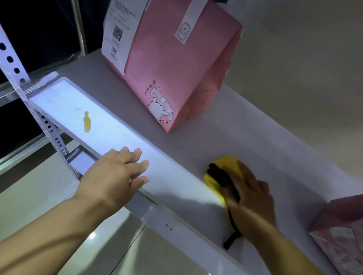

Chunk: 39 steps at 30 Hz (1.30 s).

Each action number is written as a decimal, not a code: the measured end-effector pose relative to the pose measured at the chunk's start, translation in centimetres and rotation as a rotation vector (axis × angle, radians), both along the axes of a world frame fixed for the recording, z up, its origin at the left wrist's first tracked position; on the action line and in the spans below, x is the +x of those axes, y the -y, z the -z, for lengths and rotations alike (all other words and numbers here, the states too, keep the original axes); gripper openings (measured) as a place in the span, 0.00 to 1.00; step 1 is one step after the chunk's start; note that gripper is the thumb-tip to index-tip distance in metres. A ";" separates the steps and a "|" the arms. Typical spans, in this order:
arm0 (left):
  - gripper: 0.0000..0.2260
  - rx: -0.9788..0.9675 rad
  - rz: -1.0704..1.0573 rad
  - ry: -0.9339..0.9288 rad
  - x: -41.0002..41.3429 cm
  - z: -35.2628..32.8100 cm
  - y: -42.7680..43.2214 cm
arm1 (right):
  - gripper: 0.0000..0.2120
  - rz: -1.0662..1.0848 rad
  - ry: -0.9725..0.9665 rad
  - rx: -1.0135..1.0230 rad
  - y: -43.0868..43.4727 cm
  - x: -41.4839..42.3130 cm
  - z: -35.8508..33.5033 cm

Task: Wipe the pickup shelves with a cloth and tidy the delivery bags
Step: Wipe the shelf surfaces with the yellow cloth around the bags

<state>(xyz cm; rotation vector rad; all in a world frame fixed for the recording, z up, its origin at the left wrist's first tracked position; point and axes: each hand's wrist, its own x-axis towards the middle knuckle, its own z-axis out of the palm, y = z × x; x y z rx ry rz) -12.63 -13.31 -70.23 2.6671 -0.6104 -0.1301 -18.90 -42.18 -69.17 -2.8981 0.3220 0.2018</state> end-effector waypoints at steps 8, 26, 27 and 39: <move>0.14 0.030 -0.063 -0.018 -0.1 0.3 0.3 | 0.23 0.200 0.043 -0.170 -3.4 5.5 1.1; 0.07 -0.285 0.021 0.132 -1.0 -0.1 -4.8 | 0.18 0.054 0.162 -0.056 -13.2 -0.7 -1.2; 0.06 -0.259 0.020 0.131 -0.7 -0.2 -5.8 | 0.19 0.083 0.170 -0.047 -14.1 -0.6 -1.2; 0.17 0.007 -0.189 0.158 7.3 -2.3 -17.8 | 0.14 -0.014 0.371 -0.074 -25.8 7.6 -1.0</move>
